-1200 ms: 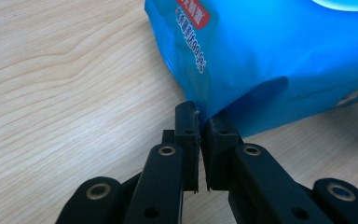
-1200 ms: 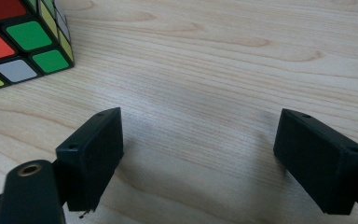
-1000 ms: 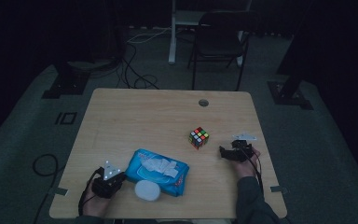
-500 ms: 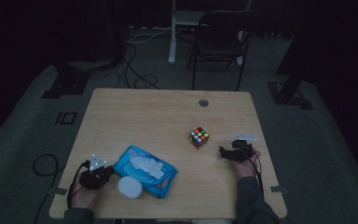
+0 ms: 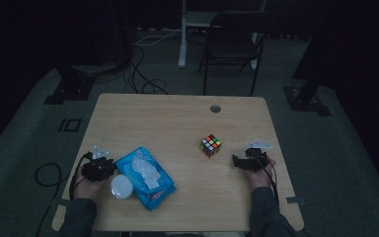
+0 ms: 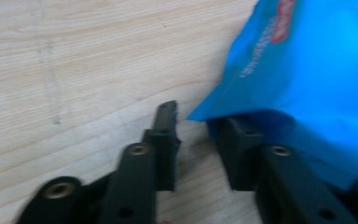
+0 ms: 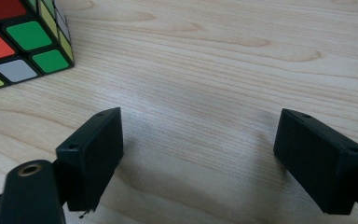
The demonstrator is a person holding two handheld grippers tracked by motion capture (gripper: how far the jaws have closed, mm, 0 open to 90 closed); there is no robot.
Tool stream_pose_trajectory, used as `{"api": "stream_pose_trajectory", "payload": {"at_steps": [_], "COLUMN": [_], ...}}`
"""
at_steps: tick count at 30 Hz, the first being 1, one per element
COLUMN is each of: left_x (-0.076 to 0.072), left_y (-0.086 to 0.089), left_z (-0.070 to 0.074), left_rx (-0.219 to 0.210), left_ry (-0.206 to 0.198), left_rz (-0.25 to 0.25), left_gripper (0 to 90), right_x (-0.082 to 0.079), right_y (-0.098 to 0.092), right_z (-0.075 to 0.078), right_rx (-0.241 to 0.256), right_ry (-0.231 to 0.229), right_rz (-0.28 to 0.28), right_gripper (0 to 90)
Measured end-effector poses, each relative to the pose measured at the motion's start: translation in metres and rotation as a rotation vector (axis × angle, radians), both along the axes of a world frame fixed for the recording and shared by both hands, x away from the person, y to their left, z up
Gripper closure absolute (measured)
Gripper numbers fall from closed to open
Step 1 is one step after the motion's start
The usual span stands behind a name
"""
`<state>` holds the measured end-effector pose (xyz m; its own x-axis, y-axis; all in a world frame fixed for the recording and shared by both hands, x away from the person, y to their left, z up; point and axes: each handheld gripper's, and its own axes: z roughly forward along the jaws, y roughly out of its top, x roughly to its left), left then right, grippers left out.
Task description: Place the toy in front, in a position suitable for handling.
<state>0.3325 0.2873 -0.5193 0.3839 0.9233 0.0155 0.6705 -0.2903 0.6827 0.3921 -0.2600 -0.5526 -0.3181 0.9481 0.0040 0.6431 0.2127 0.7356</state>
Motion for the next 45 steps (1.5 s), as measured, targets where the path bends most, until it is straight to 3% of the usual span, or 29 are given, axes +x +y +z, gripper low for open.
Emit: {"api": "stream_pose_trajectory", "payload": {"at_steps": [1, 2, 4, 7, 10, 11, 12, 14, 16, 18, 19, 21, 23, 25, 26, 28, 31, 33, 35, 39, 40, 45], "left_x": [0.0, -0.013, -0.018, -0.028, -0.044, -0.044, -0.048, -0.05, -0.055, -0.056, -0.058, -0.059, -0.064, -0.064, -0.067, -0.069, -0.069, -0.07, -0.07, -0.069, -0.07, -0.073], "left_y": [0.0, 0.007, 0.008, 0.007, -0.013, -0.013, -0.026, -0.034, -0.057, -0.065, -0.081, -0.091, -0.118, -0.118, -0.136, -0.149, -0.159, -0.179, -0.183, -0.193, -0.192, -0.186], "left_z": [0.0, 0.009, 0.013, 0.023, 0.05, 0.05, 0.058, 0.06, 0.066, 0.068, 0.07, 0.07, 0.066, 0.066, 0.062, 0.06, 0.057, 0.05, 0.047, 0.03, 0.027, 0.027], "left_rx": [0.0, -0.026, -0.03, -0.055, -0.09, -0.09, -0.098, -0.093, -0.092, -0.091, -0.112, -0.108, -0.058, -0.058, -0.053, -0.033, -0.04, -0.02, -0.011, 0.062, 0.098, 0.127], "left_ry": [0.0, -0.029, -0.042, -0.075, -0.156, -0.156, -0.161, -0.165, -0.174, -0.174, -0.165, -0.16, -0.149, -0.149, -0.139, -0.13, -0.123, -0.096, -0.087, -0.054, -0.053, -0.058], "left_rz": [0.0, 0.032, 0.044, 0.036, -0.045, -0.045, -0.089, -0.108, -0.179, -0.2, -0.242, -0.263, -0.332, -0.332, -0.382, -0.404, -0.422, -0.47, -0.471, -0.45, -0.433, -0.434], "left_gripper": [63.4, 60.0, 59.8, 59.9, 60.7, 60.7, 60.7, 60.7, 61.2, 62.5, 63.6, 65.8, 70.7, 71.3, 72.6, 72.6, 72.7, 72.7, 72.7, 74.4, 76.9, 87.3], "right_x": [0.0, 0.0, 0.0, 0.0, 0.0, 0.0, 0.0, 0.0, 0.0, 0.0, 0.0, 0.0, 0.0, 0.0, 0.0, 0.0, 0.0, 0.0, 0.0, 0.0, 0.0, 0.0], "right_y": [0.0, 0.0, 0.0, 0.0, 0.0, 0.0, 0.0, 0.0, 0.0, 0.0, 0.0, 0.0, 0.0, 0.0, 0.0, 0.0, 0.0, 0.0, 0.0, 0.0, 0.0, 0.0], "right_z": [0.0, 0.0, 0.0, 0.0, 0.0, 0.0, 0.0, 0.0, 0.0, 0.0, 0.0, 0.0, 0.0, 0.0, 0.0, 0.0, 0.0, 0.0, 0.0, 0.0, 0.0, 0.0], "right_rx": [0.0, 0.0, 0.0, 0.0, 0.0, 0.0, 0.0, 0.0, 0.0, 0.0, 0.0, 0.001, 0.001, 0.001, 0.001, 0.001, 0.001, 0.001, 0.001, 0.001, 0.0, 0.0], "right_ry": [0.0, 0.0, 0.0, 0.0, 0.0, 0.0, 0.0, 0.0, 0.0, 0.0, 0.0, 0.0, 0.0, 0.0, 0.0, 0.0, 0.0, 0.0, 0.0, 0.0, 0.0, 0.0], "right_rz": [0.0, 0.0, 0.0, 0.0, 0.0, 0.0, 0.0, 0.0, 0.0, 0.0, 0.0, -0.001, -0.001, -0.001, -0.001, -0.001, -0.001, -0.001, -0.001, -0.001, 0.0, 0.0], "right_gripper": [15.6, 15.5, 15.6, 15.5, 15.6, 15.6, 15.6, 15.5, 15.6, 15.6, 15.6, 15.6, 15.6, 15.6, 15.5, 15.6, 15.6, 15.6, 15.5, 15.5, 15.6, 15.6]}}
